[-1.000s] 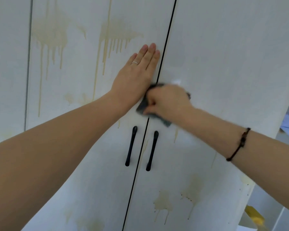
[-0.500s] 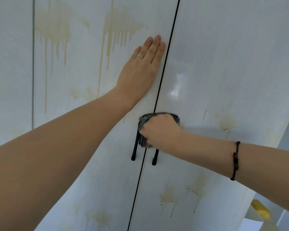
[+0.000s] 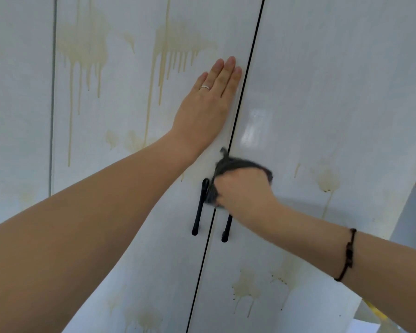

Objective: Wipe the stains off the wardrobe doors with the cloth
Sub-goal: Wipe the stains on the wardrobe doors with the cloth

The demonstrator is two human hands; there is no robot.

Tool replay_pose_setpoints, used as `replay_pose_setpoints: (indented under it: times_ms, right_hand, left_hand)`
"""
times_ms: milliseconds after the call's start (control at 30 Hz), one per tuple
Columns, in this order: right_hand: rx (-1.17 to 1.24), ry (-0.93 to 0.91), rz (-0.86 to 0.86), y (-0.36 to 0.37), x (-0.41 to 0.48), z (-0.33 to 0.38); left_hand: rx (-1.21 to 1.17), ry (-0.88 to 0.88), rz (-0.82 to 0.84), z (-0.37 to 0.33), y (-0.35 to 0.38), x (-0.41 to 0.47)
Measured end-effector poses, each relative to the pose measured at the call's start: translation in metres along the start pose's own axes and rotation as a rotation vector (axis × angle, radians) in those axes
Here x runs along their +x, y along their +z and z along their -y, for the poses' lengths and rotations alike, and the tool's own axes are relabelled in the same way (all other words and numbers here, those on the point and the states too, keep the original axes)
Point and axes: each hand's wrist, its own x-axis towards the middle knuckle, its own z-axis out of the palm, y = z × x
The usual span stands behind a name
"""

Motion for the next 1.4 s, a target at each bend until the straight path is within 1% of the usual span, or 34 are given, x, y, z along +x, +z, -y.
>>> replay_pose_setpoints:
  times_ms: [67, 100, 133, 167, 233, 267, 300, 333, 400, 433, 467, 533, 633, 733, 800, 867, 933, 1000, 1100, 1200, 1233, 1267, 1300, 1333, 1400]
  right_hand:
    - [-0.009, -0.137, -0.06, 0.023, -0.021, 0.02]
    - [0.01, -0.174, -0.055, 0.026, -0.022, 0.02]
    - [0.008, -0.158, -0.061, 0.024, -0.018, 0.014]
    - [0.031, -0.083, -0.052, 0.017, -0.009, 0.002]
    - [0.136, 0.033, -0.193, 0.007, 0.006, -0.027]
    - [0.202, 0.049, -0.263, 0.004, 0.007, -0.033]
    - [0.263, 0.031, -0.293, 0.004, 0.002, -0.032]
    - [0.261, -0.014, -0.319, 0.007, -0.004, -0.027]
    - [0.122, -0.147, -0.352, 0.017, -0.011, -0.014]
    - [0.057, -0.2, -0.363, 0.019, -0.009, -0.018]
    - [0.018, -0.222, -0.417, 0.018, 0.001, -0.034]
    - [0.062, -0.13, -0.539, -0.001, 0.03, -0.073]
    - [0.088, 0.124, -0.598, -0.049, 0.077, -0.135]
    - [0.182, 0.361, -0.701, -0.089, 0.109, -0.183]
    - [0.222, 0.479, -0.768, -0.097, 0.118, -0.191]
    - [0.201, 0.492, -0.778, -0.085, 0.116, -0.177]
    - [0.154, 0.427, -0.795, -0.066, 0.101, -0.149]
    - [0.092, 0.29, -0.802, -0.038, 0.077, -0.12]
    - [0.071, 0.05, -0.693, 0.011, 0.03, -0.085]
    - [0.056, -0.197, -0.624, 0.038, -0.011, -0.081]
    - [0.046, -0.258, -0.627, 0.037, -0.014, -0.09]
    - [0.034, -0.278, -0.639, 0.029, -0.011, -0.103]
    - [0.012, -0.242, -0.666, 0.017, -0.001, -0.118]
    - [-0.021, -0.138, -0.703, 0.001, 0.012, -0.135]
    - [-0.041, 0.174, -0.768, -0.037, 0.046, -0.167]
  left_hand:
    - [0.006, 0.002, -0.006, 0.001, 0.0, 0.0]
    - [0.006, 0.005, -0.006, 0.001, 0.001, -0.001]
    - [0.004, 0.007, -0.005, 0.0, 0.001, -0.001]
    - [0.0, 0.011, -0.001, 0.0, 0.0, 0.0]
    - [-0.003, 0.008, 0.007, 0.0, -0.002, 0.0]
    - [-0.009, 0.004, 0.007, 0.001, -0.002, 0.0]
    - [-0.011, 0.004, 0.003, 0.001, -0.001, -0.001]
    - [-0.01, 0.006, -0.005, 0.001, -0.001, -0.001]
    - [-0.015, 0.013, -0.032, 0.0, 0.001, -0.002]
    - [-0.024, 0.013, -0.039, 0.001, 0.002, -0.003]
    - [-0.028, 0.016, -0.045, 0.001, 0.002, -0.002]
    - [-0.04, 0.032, -0.053, 0.003, 0.001, -0.001]
    - [-0.021, 0.062, -0.054, 0.007, 0.0, 0.0]
    - [0.002, 0.066, -0.054, 0.007, 0.001, 0.0]
    - [0.009, 0.068, -0.071, 0.005, 0.002, -0.001]
    - [0.013, 0.071, -0.081, 0.006, 0.001, -0.001]
    - [0.012, 0.074, -0.083, 0.005, -0.001, 0.0]
    - [0.035, 0.076, -0.071, 0.003, -0.004, 0.001]
    - [0.043, 0.063, -0.059, 0.001, -0.008, 0.002]
    - [0.074, 0.061, -0.029, -0.004, -0.014, 0.002]
    - [0.078, 0.06, -0.028, -0.007, -0.015, 0.002]
    - [0.085, 0.057, -0.033, -0.008, -0.015, 0.003]
    - [0.093, 0.056, -0.036, -0.01, -0.015, 0.003]
    - [0.104, 0.056, -0.039, -0.011, -0.014, 0.003]
    - [0.128, 0.052, -0.034, -0.011, -0.012, 0.003]
